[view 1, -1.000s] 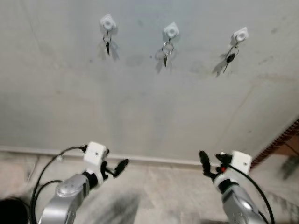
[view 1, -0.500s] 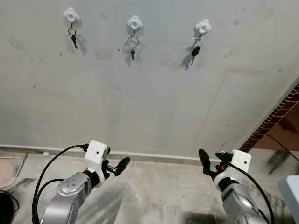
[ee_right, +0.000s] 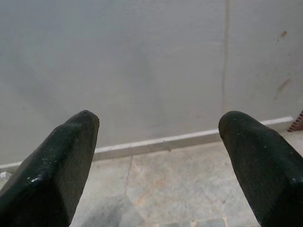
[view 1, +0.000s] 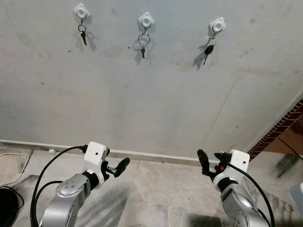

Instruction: Hang keys on a hook

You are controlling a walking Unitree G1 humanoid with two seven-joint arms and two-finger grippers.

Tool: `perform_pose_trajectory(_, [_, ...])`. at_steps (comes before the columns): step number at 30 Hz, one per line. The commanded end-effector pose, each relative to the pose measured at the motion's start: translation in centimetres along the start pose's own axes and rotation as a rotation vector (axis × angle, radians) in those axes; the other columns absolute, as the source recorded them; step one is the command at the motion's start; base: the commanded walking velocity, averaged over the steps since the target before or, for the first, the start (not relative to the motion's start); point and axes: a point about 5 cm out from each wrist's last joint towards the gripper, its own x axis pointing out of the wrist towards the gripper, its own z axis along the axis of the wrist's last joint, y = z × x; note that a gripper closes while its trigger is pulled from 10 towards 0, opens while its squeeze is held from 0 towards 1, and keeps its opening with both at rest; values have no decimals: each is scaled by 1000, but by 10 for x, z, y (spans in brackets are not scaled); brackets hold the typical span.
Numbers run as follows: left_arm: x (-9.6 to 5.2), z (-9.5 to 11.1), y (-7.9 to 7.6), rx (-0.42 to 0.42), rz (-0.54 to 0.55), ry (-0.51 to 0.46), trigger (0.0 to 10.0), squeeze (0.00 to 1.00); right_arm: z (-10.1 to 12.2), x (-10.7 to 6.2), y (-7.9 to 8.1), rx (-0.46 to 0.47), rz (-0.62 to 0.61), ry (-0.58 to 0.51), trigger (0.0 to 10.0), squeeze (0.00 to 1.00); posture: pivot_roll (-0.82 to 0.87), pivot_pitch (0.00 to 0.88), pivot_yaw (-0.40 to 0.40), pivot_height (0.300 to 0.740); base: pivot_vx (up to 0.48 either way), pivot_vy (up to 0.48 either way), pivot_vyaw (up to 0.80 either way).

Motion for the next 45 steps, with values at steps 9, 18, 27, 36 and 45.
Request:
perform_pose_trajectory(9, [2, -1, 0, -5, 0, 1, 10000, 0, 0, 0, -4, -2, -5, 4, 10000, 0, 151, 43, -59, 740, -232, 0, 0])
perform_pose_trajectory(18, [3, 0, 0, -10, -1, -2, 10000, 0, 0, 1, -5, -6, -4, 6, 10000, 0, 150, 39, -63, 740, -298, 0, 0])
perform_pose_trajectory(27, [5, 0, -1, -14, -4, -5, 10000, 0, 1, 3, -7, -10, -3, 7, 10000, 0, 147, 34, -66, 740, -354, -251, 0])
perform_pose_trajectory(36, [6, -1, -2, -17, -7, -6, 10000, 0, 1, 3, -7, -15, -2, 10, 10000, 0, 144, 23, -69, 740, -346, -255, 0])
perform_pose_trajectory(45, [6, -2, -3, -22, -14, -5, 10000, 0, 0, 3, -8, -14, -1, 11, 10000, 0, 142, 16, -69, 740, -317, -263, 0])
